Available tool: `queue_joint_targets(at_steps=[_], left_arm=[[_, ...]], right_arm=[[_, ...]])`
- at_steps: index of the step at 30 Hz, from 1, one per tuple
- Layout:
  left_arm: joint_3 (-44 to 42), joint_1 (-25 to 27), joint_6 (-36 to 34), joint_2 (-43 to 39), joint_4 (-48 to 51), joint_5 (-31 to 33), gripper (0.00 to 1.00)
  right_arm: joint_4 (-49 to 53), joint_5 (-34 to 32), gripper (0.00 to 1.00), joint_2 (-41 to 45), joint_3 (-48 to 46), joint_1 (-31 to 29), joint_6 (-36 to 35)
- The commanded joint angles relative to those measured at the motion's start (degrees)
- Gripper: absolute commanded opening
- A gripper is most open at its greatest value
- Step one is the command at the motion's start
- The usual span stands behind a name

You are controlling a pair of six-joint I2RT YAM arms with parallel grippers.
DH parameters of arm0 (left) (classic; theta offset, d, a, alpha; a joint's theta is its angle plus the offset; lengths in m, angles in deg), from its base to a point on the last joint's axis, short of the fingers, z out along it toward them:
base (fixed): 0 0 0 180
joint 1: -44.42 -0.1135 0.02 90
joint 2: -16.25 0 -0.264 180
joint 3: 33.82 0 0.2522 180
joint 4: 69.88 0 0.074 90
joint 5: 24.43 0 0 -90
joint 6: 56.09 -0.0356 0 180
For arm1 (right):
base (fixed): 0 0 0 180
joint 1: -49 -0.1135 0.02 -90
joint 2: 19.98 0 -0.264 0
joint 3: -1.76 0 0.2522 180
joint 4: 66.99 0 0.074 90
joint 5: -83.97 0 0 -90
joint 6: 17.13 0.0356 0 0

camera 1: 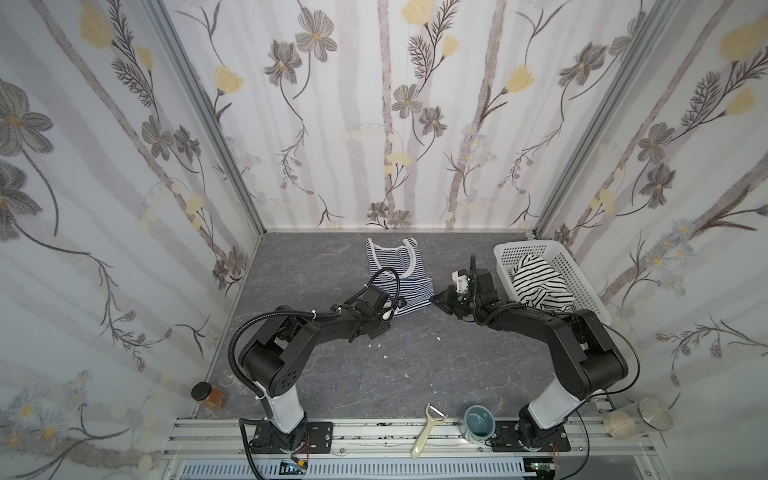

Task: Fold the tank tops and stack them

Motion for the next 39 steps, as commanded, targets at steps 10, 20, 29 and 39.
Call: queue_joint_targets(at_steps=[10,20,29,39], left_arm=[[6.4,1.7,-2.1,-7.2,17.5,-13.7,0.0],[13.7,9.6,0.1,-11.8,33.2,-28.4,0.0],[21.4,13.3,4.2,-14.1,42.1,-43.9,0.0],[19.9,8.4,1.3,-14.5,43.2,-43.4,0.0]], right_arm=[[15.1,-2.0,0.0,9.1,-0.8,0.7,-10.0],[29.3,-2.9,0.0,27.0,-4.5,1.9,-13.0],[44.9,-5.0,0.0,34.2,3.1,2.1,-16.6],[44.4,-2.6,0.0,24.7,13.7,1.9,-17.5]])
